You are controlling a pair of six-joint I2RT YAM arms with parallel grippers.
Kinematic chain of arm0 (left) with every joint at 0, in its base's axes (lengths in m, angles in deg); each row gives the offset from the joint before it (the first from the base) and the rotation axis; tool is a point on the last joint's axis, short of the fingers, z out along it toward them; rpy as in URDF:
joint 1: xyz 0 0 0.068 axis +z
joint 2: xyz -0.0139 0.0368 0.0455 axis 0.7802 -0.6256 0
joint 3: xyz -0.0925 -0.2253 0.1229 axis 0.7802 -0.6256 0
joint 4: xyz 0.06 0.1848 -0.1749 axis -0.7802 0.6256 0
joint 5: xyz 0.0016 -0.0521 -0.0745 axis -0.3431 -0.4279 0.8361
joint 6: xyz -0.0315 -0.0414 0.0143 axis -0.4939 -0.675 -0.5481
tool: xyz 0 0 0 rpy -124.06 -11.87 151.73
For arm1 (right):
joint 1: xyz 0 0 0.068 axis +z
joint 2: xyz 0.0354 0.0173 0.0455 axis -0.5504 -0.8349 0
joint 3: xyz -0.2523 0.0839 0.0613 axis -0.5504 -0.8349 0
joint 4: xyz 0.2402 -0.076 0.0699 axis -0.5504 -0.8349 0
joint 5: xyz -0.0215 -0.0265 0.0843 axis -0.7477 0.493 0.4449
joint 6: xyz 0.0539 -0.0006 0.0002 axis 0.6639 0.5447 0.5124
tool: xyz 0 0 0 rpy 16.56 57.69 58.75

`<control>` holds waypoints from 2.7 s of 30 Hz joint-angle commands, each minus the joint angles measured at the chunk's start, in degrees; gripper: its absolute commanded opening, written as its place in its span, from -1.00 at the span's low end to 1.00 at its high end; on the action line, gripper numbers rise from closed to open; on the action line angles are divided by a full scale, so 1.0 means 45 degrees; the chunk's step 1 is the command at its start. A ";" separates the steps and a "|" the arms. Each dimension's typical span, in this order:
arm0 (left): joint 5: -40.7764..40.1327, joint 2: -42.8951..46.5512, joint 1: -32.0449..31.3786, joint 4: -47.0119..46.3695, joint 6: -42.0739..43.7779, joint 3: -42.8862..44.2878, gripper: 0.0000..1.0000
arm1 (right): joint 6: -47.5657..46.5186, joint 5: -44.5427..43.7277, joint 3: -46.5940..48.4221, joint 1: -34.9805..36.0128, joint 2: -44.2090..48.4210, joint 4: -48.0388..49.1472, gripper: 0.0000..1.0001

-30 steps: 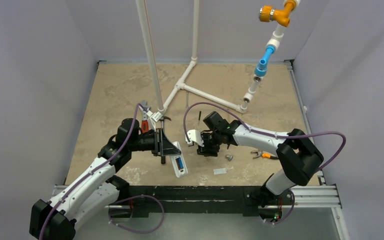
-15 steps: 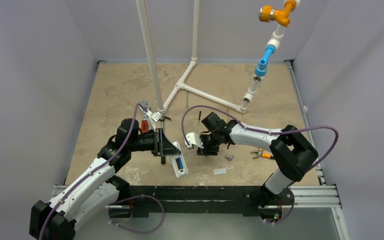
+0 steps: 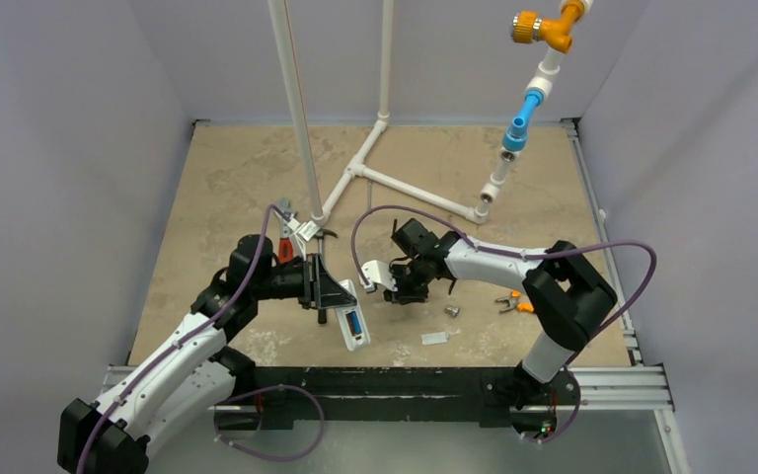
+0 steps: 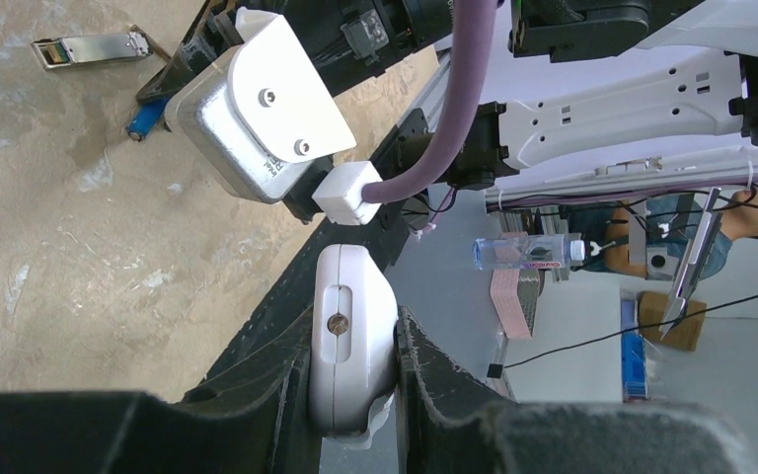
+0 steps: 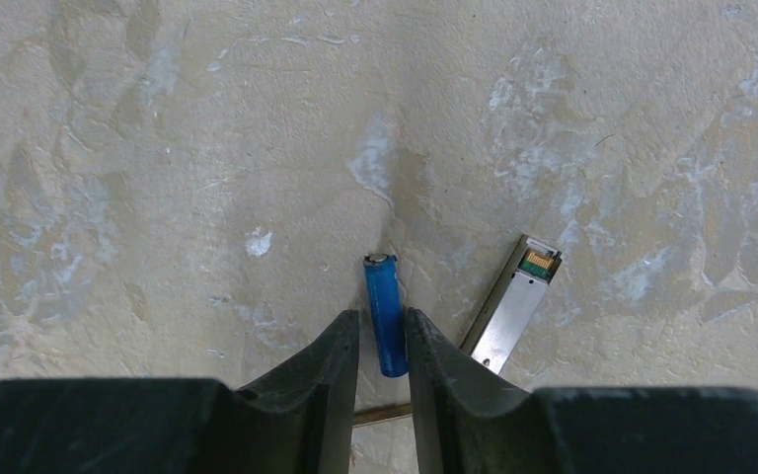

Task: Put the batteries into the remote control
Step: Pick up the battery from the center of the board, then load the battery into the remote control.

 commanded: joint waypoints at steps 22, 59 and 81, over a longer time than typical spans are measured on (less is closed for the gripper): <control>0.0137 0.0375 0.0068 0.0129 0.0219 0.0270 -1.00 | 0.2106 0.0639 -0.1953 -0.0330 0.3176 0.3066 -1.00; -0.1527 0.4764 -0.1219 -0.2992 0.1771 -0.0916 -1.00 | 0.4745 0.5246 -0.3886 -0.0286 1.2434 0.3756 -1.00; -0.1299 0.5107 -0.1230 -0.8403 -0.0630 -0.2692 -1.00 | 1.3367 -0.0354 -0.2386 -0.0297 1.2610 0.2689 -1.00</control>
